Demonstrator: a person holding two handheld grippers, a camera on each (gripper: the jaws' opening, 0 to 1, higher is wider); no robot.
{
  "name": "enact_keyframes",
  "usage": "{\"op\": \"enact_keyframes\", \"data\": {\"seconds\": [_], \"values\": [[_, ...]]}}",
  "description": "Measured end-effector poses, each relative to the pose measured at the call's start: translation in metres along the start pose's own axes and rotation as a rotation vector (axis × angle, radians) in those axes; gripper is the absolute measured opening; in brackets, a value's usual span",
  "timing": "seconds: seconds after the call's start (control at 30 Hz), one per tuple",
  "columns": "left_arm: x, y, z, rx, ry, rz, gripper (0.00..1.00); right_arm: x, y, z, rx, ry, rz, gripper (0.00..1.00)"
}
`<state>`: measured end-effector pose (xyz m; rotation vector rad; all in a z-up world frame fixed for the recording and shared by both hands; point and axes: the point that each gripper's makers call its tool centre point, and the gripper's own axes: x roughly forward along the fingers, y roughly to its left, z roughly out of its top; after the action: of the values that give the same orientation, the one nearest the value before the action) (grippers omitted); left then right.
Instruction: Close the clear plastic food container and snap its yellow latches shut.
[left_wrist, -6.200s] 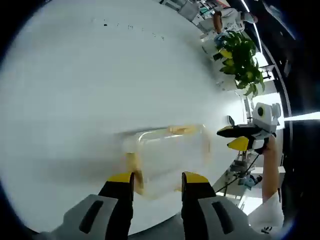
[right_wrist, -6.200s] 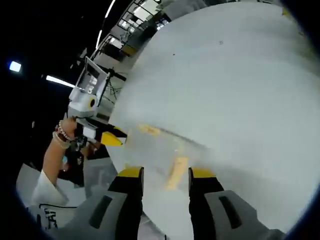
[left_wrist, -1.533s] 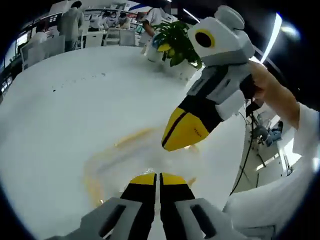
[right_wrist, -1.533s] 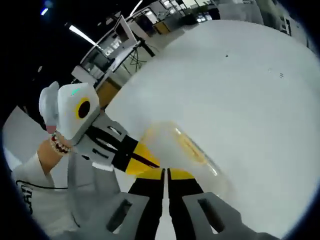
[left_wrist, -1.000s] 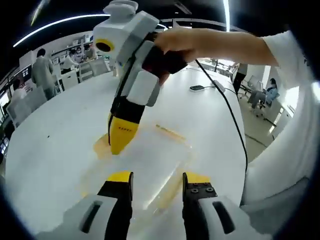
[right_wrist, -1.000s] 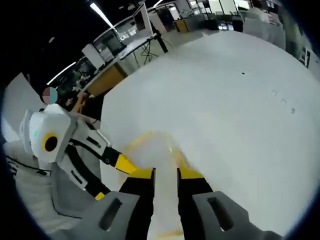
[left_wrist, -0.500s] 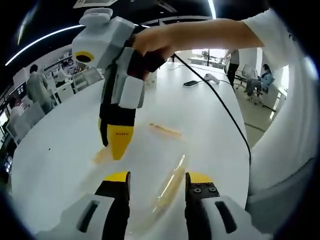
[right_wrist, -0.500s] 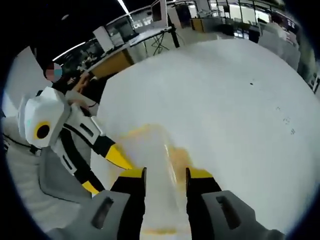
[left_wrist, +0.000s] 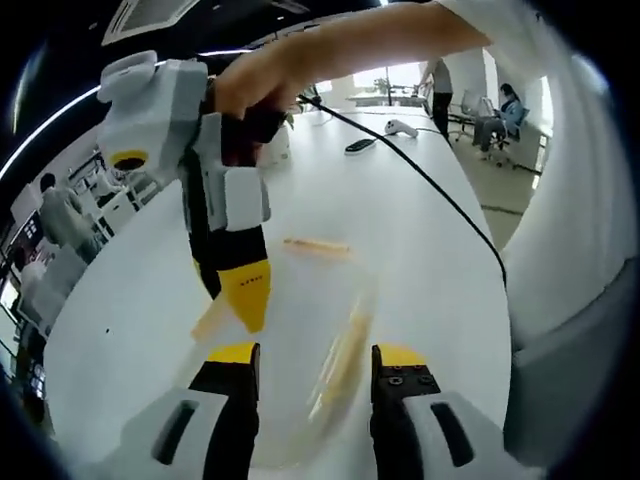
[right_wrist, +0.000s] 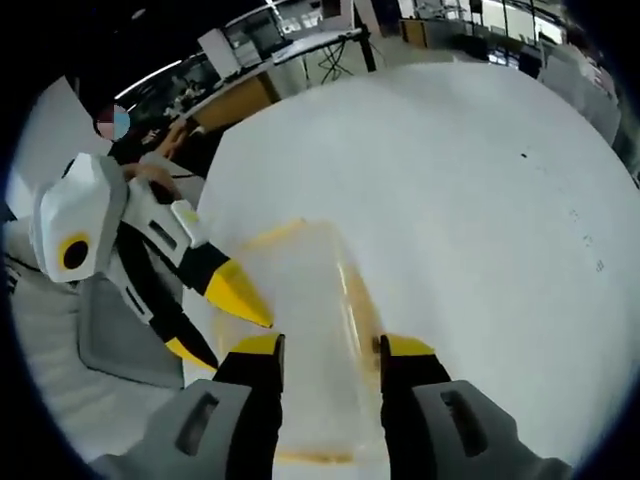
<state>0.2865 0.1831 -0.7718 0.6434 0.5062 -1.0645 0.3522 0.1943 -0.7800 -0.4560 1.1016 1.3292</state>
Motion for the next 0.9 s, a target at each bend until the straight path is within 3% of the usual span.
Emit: {"op": "enact_keyframes", "data": {"seconds": [0.03,0.2,0.4,0.57,0.7,0.9], "values": [[-0.0002,0.0001,-0.0015,0.047,0.011,-0.004,0.38,-0.0002,-0.0006,-0.0013,0.033,0.018,-0.003,0.35],[0.0006,0.0025,-0.0056,0.198,0.039,0.030,0.34,0.0006,0.0012,-0.0004,0.016,0.033,-0.005,0.35],[0.0009,0.0013,-0.0051,0.195,0.032,0.029,0.33,0.0003,0.0018,0.0006,-0.015,0.057,-0.010,0.35],[0.0016,-0.0041,-0.0036,0.257,0.031,0.029,0.29,0.0011,0.0013,0.0007,0.008,0.077,-0.023,0.34],[0.0020,-0.0021,-0.0027,0.207,0.019,0.042,0.28,0.0019,0.0020,0.0006,0.013,0.106,-0.028,0.34],[0.0030,-0.0028,-0.0020,0.233,0.041,0.026,0.25,0.0024,-0.0003,0.0005,0.021,0.155,-0.030,0.34]]}}
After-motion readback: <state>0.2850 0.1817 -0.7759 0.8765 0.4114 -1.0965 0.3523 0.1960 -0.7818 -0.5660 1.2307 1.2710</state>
